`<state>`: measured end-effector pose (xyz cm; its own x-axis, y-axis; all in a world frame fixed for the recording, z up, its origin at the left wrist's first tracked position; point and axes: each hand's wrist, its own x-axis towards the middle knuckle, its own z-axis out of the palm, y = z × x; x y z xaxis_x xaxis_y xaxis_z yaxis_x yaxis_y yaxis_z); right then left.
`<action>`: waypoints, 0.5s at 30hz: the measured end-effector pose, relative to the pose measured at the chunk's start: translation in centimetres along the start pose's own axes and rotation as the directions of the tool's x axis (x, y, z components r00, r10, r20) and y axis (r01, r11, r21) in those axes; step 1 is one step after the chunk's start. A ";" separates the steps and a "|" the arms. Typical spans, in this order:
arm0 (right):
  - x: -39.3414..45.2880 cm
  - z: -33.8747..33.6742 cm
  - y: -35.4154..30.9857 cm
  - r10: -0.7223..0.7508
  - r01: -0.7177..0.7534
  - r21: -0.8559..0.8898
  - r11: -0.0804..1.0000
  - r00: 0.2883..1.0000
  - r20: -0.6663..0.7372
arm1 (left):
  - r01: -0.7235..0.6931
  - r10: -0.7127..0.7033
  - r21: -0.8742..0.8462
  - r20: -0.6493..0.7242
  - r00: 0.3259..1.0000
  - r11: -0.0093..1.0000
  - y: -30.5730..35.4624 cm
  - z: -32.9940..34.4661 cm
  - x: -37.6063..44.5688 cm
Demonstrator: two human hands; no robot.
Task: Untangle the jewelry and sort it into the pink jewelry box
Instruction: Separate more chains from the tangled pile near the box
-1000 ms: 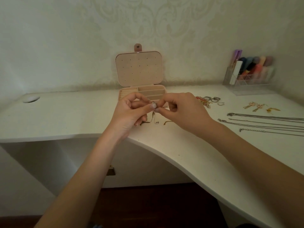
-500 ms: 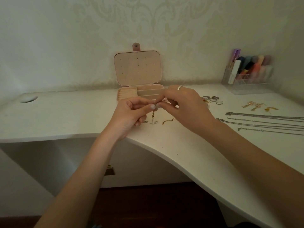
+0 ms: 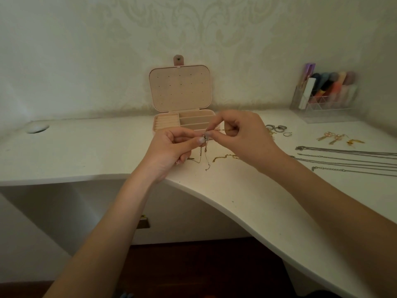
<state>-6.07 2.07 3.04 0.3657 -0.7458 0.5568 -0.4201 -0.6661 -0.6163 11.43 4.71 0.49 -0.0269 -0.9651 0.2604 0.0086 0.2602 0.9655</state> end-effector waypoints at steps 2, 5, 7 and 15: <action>0.0 0.0 0.0 0.030 -0.030 0.034 0.999 0.999 0.016 | -0.002 0.002 -0.001 -0.005 1.000 1.000 0.0 0.0 0.0; 0.0 0.0 0.2 0.077 -0.079 0.108 0.991 0.997 0.023 | 0.001 -0.001 0.010 0.005 1.000 1.000 0.1 0.0 -0.1; 0.1 0.0 0.3 0.102 -0.103 0.136 0.985 0.995 0.018 | 0.006 -0.006 0.008 0.008 1.000 1.000 0.1 0.0 -0.1; 0.1 0.3 0.4 0.116 -0.115 0.147 0.982 0.993 0.003 | 0.018 -0.018 -0.008 0.013 1.000 1.000 0.0 0.0 0.1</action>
<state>-5.96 1.74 2.74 0.3170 -0.8179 0.4802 -0.3323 -0.5700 -0.7515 11.44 4.62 0.47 -0.0398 -0.9692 0.2430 0.0157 0.2426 0.9700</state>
